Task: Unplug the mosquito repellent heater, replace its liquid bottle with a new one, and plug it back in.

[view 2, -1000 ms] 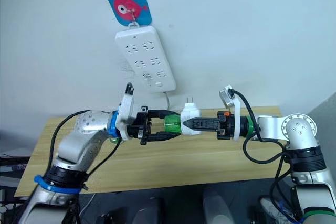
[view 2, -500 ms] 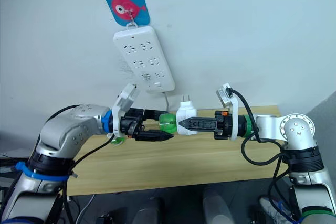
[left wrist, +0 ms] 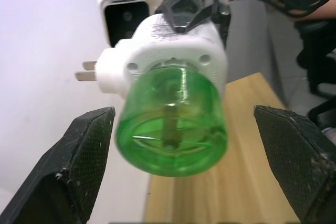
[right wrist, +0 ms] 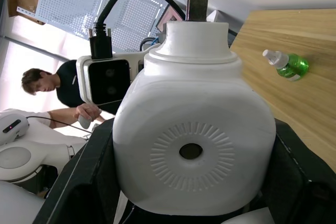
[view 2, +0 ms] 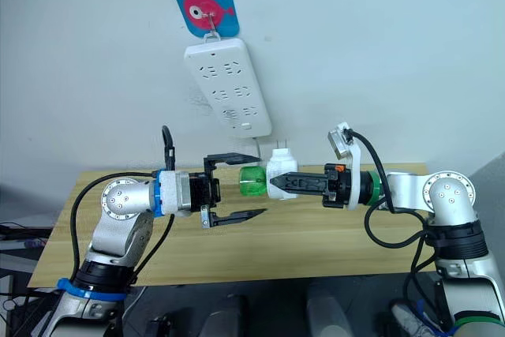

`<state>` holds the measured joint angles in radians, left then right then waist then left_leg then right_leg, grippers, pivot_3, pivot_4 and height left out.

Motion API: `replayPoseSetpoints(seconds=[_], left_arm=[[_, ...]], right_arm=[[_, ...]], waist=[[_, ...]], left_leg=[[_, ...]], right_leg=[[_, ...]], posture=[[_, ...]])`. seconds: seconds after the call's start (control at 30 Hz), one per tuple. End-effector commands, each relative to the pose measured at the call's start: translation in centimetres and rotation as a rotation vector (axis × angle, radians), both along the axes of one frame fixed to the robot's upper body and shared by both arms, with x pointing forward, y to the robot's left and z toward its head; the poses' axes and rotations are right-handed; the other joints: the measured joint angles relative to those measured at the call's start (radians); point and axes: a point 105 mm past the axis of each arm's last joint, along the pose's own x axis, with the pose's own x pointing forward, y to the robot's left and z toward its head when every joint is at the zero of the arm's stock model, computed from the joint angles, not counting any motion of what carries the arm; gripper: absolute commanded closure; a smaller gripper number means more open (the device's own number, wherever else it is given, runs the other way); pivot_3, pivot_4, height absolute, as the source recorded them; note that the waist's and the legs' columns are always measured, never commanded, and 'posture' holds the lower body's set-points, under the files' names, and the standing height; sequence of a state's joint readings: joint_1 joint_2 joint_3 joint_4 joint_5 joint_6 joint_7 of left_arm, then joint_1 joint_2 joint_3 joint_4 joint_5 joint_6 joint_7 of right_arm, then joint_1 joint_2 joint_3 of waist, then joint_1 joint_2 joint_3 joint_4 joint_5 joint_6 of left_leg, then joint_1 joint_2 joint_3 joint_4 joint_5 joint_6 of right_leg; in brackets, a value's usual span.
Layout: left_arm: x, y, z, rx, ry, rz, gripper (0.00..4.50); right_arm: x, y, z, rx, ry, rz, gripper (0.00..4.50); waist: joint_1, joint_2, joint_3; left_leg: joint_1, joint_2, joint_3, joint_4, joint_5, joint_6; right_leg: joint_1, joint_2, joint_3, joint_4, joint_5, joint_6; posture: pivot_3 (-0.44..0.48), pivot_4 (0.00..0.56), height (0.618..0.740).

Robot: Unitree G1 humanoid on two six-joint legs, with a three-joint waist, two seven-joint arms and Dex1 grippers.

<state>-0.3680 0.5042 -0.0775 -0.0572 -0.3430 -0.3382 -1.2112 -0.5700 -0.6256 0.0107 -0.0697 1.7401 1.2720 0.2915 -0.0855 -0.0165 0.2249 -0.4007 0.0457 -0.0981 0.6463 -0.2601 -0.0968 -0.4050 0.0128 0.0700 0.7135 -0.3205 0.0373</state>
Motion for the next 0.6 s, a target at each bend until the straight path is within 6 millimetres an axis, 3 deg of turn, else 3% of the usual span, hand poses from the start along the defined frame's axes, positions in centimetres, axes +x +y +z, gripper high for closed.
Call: replayPoseSetpoints(seconds=[0.03, 0.1, 0.27, 0.43, 0.5, 0.6], left_arm=[[-0.1, 0.1, 0.7, -0.005, -0.058, -0.015, 0.18], [-0.2, -0.2, 0.6, -0.002, -0.051, -0.034, 0.59], [-0.5, -0.8, 1.0, -0.013, -0.055, -0.067, 2.2], [-0.8, -0.6, 1.3, -0.006, 0.006, -0.067, 2.26], [0.1, -0.2, 0.9, 0.021, 0.184, -0.011, 2.26], [0.9, 1.1, -0.2, 0.043, 0.753, 0.041, 2.26]], right_arm=[[-0.3, -0.3, 1.5, 0.04, -0.052, 0.001, 1.45], [-0.3, -0.3, 1.5, 0.039, -0.052, -0.001, 1.45], [-0.5, -0.3, 1.4, 0.034, -0.053, 0.004, 1.45], [-0.7, -0.3, 1.2, 0.024, -0.058, 0.004, 1.45], [-0.8, -0.3, 1.1, 0.016, -0.062, 0.007, 1.45], [-1.0, -0.4, 0.8, -0.014, -0.077, 0.02, 1.45]], waist=[[-0.001, 0.0, 0.0], [-0.002, 0.0, 0.0], [-0.003, 0.0, 0.0], [-0.004, 0.0, 0.0], [-0.005, 0.0, 0.0], [-0.011, 0.0, 0.001]], left_leg=[[0.0, 0.0, 0.0, 0.0, 0.0, 0.0], [0.0, 0.0, 0.0, 0.0, 0.0, 0.0], [0.0, 0.0, 0.0, 0.0, 0.0, 0.0], [0.0, 0.0, 0.0, 0.0, 0.0, 0.0], [0.0, 0.0, -0.001, 0.0, 0.0, 0.0], [0.0, 0.0, -0.002, 0.0, 0.0, 0.0]], right_leg=[[0.0, 0.0, 0.0, 0.0, 0.0, 0.0], [0.0, 0.0, 0.0, 0.0, 0.0, 0.0], [0.0, 0.0, 0.0, 0.0, 0.0, 0.0], [0.0, 0.0, 0.0, 0.0, 0.0, 0.0], [0.0, 0.0, 0.0, 0.0, 0.0, 0.0], [0.0, 0.0, -0.001, 0.001, 0.0, 0.0]], posture=[[-0.128, 0.201, 0.725], [-0.13, 0.2, 0.725], [-0.133, 0.201, 0.725], [-0.131, 0.204, 0.725], [-0.131, 0.204, 0.725], [-0.121, 0.205, 0.725]])
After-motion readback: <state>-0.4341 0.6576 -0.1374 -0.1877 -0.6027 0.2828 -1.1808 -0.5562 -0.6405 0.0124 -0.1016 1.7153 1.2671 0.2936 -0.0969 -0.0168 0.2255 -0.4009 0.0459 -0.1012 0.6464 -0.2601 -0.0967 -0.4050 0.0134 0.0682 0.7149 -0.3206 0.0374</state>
